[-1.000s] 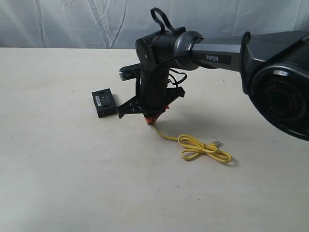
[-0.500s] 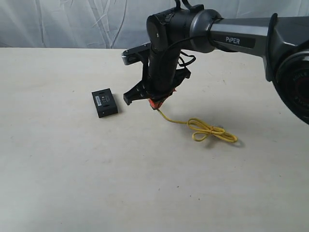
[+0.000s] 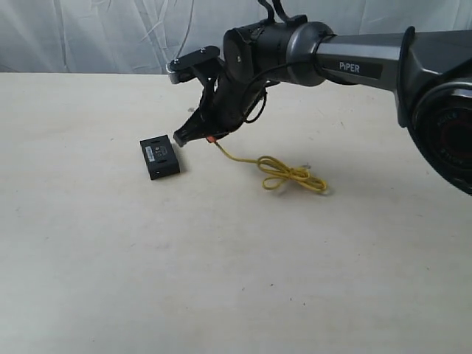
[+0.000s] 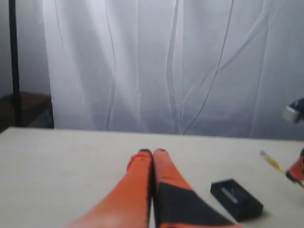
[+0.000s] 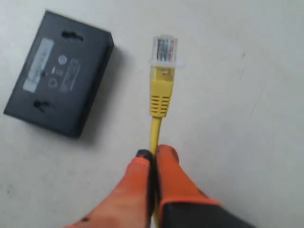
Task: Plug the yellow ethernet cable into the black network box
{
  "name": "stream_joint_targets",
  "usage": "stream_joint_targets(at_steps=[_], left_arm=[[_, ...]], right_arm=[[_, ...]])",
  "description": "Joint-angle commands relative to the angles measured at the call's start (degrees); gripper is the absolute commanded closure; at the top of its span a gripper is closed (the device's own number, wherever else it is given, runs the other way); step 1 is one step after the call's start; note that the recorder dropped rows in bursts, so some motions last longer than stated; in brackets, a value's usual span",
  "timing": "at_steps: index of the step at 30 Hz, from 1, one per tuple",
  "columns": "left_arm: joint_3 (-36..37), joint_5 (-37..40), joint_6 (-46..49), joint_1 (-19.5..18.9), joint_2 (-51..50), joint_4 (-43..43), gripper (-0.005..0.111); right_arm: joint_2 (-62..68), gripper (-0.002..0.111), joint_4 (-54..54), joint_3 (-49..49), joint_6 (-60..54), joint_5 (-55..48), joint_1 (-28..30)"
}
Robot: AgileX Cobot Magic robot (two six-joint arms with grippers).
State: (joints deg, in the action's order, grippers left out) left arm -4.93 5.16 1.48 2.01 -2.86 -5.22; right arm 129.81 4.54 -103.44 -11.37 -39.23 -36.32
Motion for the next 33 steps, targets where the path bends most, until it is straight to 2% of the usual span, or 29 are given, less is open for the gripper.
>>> stream_joint_targets(at_steps=[1, 5, 11, 15, 18, 21, 22, 26, 29, 33], left_arm=[[-7.40, 10.97, 0.03, -0.23, -10.45, 0.97, 0.107], [-15.10, 16.92, 0.15, -0.23, -25.03, 4.10, 0.107], [-28.08, 15.72, 6.54, -0.23, -53.70, 5.22, 0.107], [-40.73, 15.23, 10.75, -0.12, -73.08, 0.36, 0.107], [-51.23, 17.24, 18.28, 0.52, -87.28, -7.85, 0.107], [-62.30, 21.37, 21.77, 3.37, -98.43, -10.99, 0.107], [-69.61, 22.99, 21.77, 5.50, -105.44, -11.08, 0.107], [-86.86, 27.55, 21.87, 10.71, -120.90, -14.23, 0.107], [-93.37, 30.96, 21.62, 13.28, -127.03, -14.62, 0.107], [-94.02, 33.98, 21.49, 14.46, -129.82, -15.07, 0.107]], right_arm=[[0.77, 0.109, -0.11, -0.82, -7.51, 6.55, 0.20], [4.60, 0.109, -0.21, -4.80, -10.08, 4.16, 0.20], [6.43, 0.109, -0.21, -6.65, -9.11, -0.95, 0.33], [5.90, 0.109, -0.92, -6.65, -0.14, -6.68, 1.58], [5.69, 0.109, 0.37, -6.65, 2.41, -11.83, 3.03], [5.69, 0.109, 1.36, -6.65, 2.41, -15.73, 4.31], [5.69, 0.109, 1.24, -6.65, 2.41, -17.32, 5.02], [5.69, 0.109, 1.53, -6.65, 2.41, -18.35, 6.29], [5.69, 0.109, 1.42, -6.65, 2.41, -18.95, 6.79], [5.69, 0.109, 1.27, -6.65, 2.41, -18.91, 7.32]])
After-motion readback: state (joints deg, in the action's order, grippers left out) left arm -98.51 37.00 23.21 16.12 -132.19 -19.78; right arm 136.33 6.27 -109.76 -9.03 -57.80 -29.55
